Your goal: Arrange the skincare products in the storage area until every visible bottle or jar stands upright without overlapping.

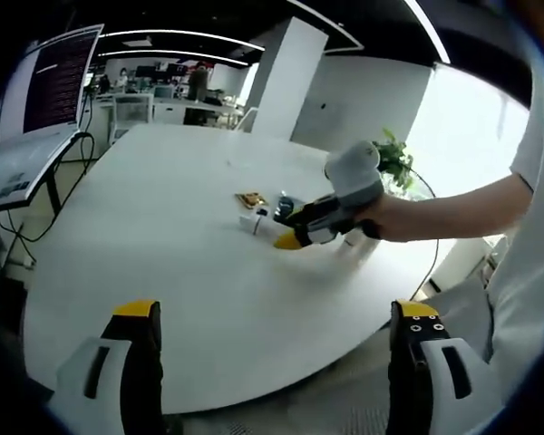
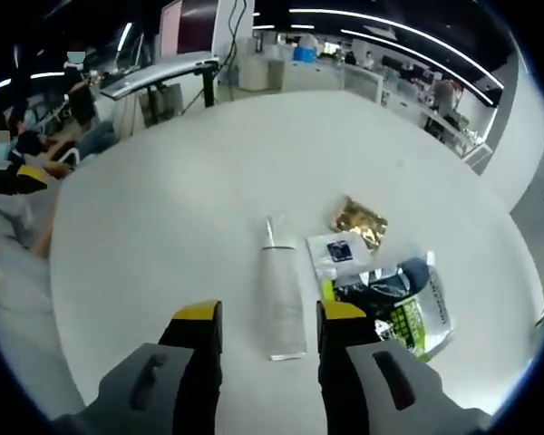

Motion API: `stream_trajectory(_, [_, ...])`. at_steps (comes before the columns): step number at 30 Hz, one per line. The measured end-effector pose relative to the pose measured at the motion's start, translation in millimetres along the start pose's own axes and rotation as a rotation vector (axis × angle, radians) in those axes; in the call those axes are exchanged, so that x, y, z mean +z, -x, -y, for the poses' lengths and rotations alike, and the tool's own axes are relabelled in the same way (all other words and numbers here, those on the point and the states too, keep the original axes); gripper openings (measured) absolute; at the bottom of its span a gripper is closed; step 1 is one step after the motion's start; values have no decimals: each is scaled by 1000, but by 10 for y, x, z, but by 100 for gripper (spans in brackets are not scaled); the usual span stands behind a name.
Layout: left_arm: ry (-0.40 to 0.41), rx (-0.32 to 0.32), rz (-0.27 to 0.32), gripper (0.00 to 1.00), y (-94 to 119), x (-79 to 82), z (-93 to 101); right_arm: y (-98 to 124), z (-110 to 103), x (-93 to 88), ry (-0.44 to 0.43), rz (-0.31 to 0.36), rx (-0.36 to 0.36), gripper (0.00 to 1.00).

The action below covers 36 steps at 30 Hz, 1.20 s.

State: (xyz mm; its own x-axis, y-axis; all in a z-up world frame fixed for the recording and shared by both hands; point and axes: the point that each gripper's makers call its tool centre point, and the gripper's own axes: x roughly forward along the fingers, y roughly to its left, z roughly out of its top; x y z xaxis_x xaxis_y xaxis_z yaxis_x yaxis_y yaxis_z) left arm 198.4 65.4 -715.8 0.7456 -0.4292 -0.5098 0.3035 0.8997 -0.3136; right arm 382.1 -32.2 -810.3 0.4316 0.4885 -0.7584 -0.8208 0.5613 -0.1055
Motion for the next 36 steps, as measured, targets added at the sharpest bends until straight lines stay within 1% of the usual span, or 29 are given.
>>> stream_trajectory(10, [6,25,12,97,12,10,-43,-161,23,-4,34,-21,8,31])
stream_trajectory(13, [3,23,7,97,2,5,-26,-178,44,-61,71,-58,-5,26])
stream_trajectory(16, [-2,26,9,96,6,10,-36,-179,38,-71,59,-54,1,24])
stream_trajectory(18, [2,33,13,96,9,16,-55,-194,49,-78,51,-45,-10,22])
stream_trajectory(23, [1,35,12,96,9,21,-60,-192,39,-70,92,-10,-15,22])
stream_trajectory(29, [-4,45,18,95,21,11,-99,-173,38,-65,84,-27,-15,21])
stream_trajectory(31, [-1,49,36,95,23,47,-105,-132,-14,-24,49,-6,7,21])
stream_trajectory(34, [14,54,44,95,29,55,-114,-95,-70,7,71,4,21,20])
stream_trajectory(36, [20,54,46,95,30,63,-106,-60,-93,44,63,16,29,20])
